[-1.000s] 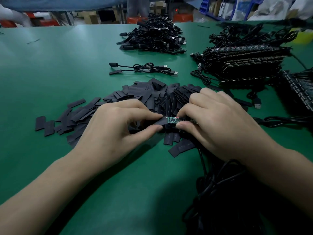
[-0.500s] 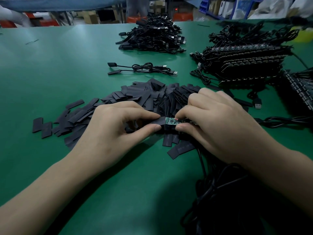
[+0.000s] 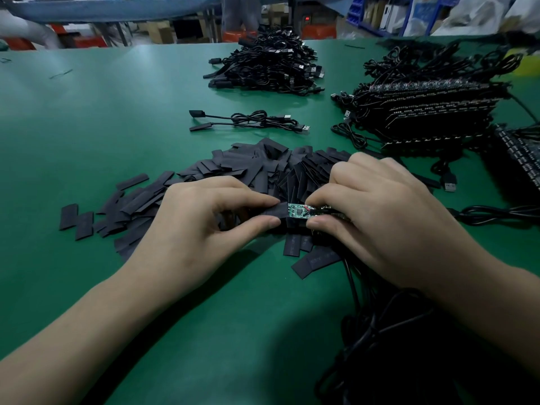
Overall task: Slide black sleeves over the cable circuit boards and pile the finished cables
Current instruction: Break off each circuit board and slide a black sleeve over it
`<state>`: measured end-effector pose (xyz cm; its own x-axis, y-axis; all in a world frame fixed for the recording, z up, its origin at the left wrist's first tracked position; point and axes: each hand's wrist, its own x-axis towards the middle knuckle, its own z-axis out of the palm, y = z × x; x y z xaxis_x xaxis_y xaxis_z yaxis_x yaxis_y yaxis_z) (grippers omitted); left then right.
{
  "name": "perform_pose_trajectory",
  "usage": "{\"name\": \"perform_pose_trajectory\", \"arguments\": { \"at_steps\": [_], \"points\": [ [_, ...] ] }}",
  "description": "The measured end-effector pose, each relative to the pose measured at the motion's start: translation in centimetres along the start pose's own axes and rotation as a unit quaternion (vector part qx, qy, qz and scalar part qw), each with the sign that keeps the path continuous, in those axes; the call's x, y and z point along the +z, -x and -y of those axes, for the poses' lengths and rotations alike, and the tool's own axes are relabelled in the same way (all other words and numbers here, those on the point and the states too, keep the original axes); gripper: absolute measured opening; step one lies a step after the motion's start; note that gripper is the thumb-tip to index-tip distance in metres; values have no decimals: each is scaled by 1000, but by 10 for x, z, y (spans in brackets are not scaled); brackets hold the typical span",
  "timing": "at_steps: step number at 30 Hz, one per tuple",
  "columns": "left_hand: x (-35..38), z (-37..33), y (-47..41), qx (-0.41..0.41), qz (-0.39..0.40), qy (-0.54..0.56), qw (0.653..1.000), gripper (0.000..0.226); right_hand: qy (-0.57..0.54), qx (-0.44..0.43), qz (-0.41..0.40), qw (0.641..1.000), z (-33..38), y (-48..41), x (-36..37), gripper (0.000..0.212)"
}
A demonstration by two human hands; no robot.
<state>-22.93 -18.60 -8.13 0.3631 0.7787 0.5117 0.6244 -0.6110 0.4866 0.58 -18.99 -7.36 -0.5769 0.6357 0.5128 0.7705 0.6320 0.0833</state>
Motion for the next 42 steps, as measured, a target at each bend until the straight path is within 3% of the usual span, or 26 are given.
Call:
{"name": "perform_pose_trajectory", "arguments": {
  "at_steps": [5, 19, 30, 36, 42],
  "points": [
    [0, -3, 0, 18, -12, -27, 999, 23, -5, 4, -11, 1000, -1, 1, -2, 25],
    [2, -6, 2, 57, -17, -10, 998, 26, -125, 59, 7, 990, 1, 2, -1, 38],
    [9, -8, -1, -50, -21, 127, 990, 23, -136, 44, -6, 990, 0, 3, 1, 32],
    [8, -4, -1, -109, -39, 185, 976, 25, -193, 62, -71, 977, 0, 5, -7, 8],
    [10, -7, -1, -131, -33, 261, 956, 21, -188, 49, -112, 975, 0, 5, -6, 6]
  ]
}}
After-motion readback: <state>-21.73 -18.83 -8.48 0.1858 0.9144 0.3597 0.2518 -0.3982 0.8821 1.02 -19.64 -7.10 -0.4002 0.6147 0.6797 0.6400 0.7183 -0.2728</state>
